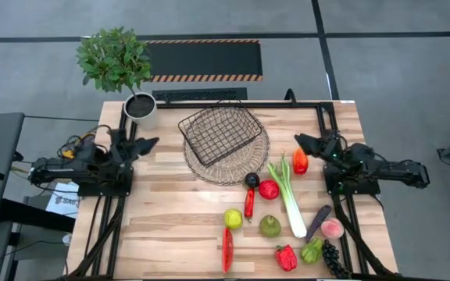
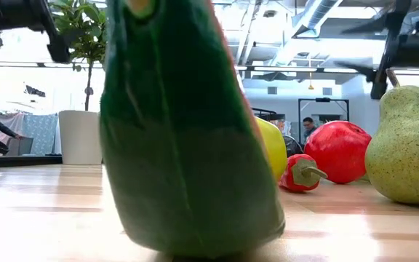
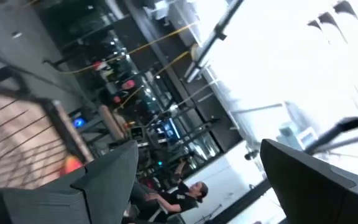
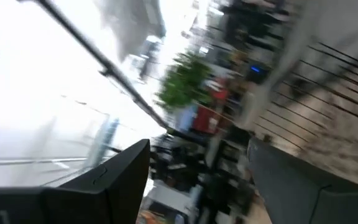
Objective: Build produce basket
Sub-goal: Put the red watermelon into the wire basket
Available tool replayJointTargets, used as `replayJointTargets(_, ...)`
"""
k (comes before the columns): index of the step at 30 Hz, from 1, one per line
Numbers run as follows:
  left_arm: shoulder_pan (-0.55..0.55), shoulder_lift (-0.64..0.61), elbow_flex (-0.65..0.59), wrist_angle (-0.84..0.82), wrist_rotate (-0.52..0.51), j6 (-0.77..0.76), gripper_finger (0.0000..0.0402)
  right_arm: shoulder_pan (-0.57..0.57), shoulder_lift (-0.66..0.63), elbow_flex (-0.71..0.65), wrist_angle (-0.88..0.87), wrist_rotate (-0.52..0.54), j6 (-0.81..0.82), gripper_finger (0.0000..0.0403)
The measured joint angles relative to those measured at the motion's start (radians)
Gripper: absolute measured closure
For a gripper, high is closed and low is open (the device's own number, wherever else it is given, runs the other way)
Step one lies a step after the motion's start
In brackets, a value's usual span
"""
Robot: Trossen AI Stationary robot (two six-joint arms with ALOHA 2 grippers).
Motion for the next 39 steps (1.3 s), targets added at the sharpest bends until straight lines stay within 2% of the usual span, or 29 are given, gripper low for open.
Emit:
replayJointTargets(4,0.000,0.092,0.135,-0.082,0.049,0.076,0.0076,0.000,0.001,0.037,0.015,0.000,-0.060,0.0112)
replayJointTargets(9,0.000,0.276,0.338,-0.240,0.138,0.042,0.0076,-0.001,0.001,0.128,0.017,0.000,-0.088,0.0112)
replayJointTargets(13,0.000,0.439,0.517,-0.401,0.254,0.092,0.0076,0.002,0.000,0.222,0.022,-0.003,-0.253,0.0112)
replayJointTargets(18,0.000,0.591,0.700,-0.566,0.312,0.177,0.0076,0.014,0.013,0.320,0.020,-0.090,-0.453,0.0112)
replayJointTargets(29,0.000,0.696,0.940,-0.561,0.338,0.234,0.0076,0.049,0.200,0.537,-0.106,-0.116,-0.515,0.0112)
replayJointTargets(32,0.006,0.710,0.998,-0.594,0.340,0.231,0.0076,0.056,0.271,0.636,-0.211,-0.129,-0.509,0.0112)
replayJointTargets(34,0.008,0.731,1.049,-0.660,0.345,0.213,0.0076,0.065,0.335,0.725,-0.340,-0.135,-0.474,0.0112)
replayJointTargets(39,0.008,0.782,1.185,-0.916,0.344,0.209,0.0076,0.102,0.560,0.984,-0.890,-0.137,-0.401,0.0112)
